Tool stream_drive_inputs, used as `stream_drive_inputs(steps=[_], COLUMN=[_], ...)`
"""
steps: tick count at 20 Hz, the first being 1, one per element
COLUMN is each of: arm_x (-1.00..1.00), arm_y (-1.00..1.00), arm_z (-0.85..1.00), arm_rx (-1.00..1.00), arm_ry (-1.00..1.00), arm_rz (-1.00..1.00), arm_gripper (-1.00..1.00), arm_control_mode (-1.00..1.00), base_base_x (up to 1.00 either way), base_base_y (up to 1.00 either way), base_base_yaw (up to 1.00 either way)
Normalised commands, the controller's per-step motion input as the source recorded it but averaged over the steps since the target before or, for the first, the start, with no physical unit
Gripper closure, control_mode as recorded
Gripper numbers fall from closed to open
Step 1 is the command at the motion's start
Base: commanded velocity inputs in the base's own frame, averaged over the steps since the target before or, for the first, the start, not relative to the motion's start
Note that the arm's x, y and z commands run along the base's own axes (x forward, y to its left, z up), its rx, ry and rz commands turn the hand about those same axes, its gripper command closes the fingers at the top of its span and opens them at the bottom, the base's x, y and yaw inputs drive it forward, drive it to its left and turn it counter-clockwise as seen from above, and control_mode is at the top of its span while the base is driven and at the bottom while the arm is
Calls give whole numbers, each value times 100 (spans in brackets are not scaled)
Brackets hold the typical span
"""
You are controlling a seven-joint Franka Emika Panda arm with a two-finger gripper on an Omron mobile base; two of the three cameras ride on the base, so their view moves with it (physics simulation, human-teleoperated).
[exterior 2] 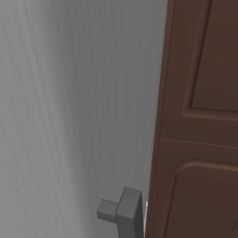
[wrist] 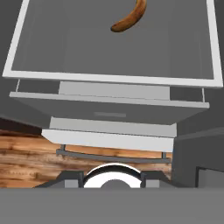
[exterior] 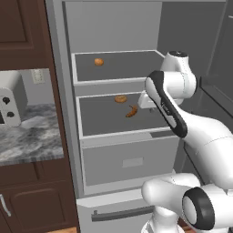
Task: Pick the banana and tangerine from the fridge and place them on the plate next to the blender to make a fruit smoothie.
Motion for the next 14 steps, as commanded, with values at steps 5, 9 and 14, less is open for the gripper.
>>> stream_drive_inputs(steps=[5, 9, 14], arm_x=[-35, -60, -44], arm_y=[5, 1, 2], arm_z=[4, 49, 91], arm_rx=[0, 1, 3], arm_ry=[-23, -45, -44], arm_rz=[0, 0, 0], arm_gripper=[-100, -100, -100], arm_control_mode=[-100, -100, -100], base_base_x=[0, 0, 0], base_base_y=[0, 0, 0], base_base_yaw=[0, 0, 0])
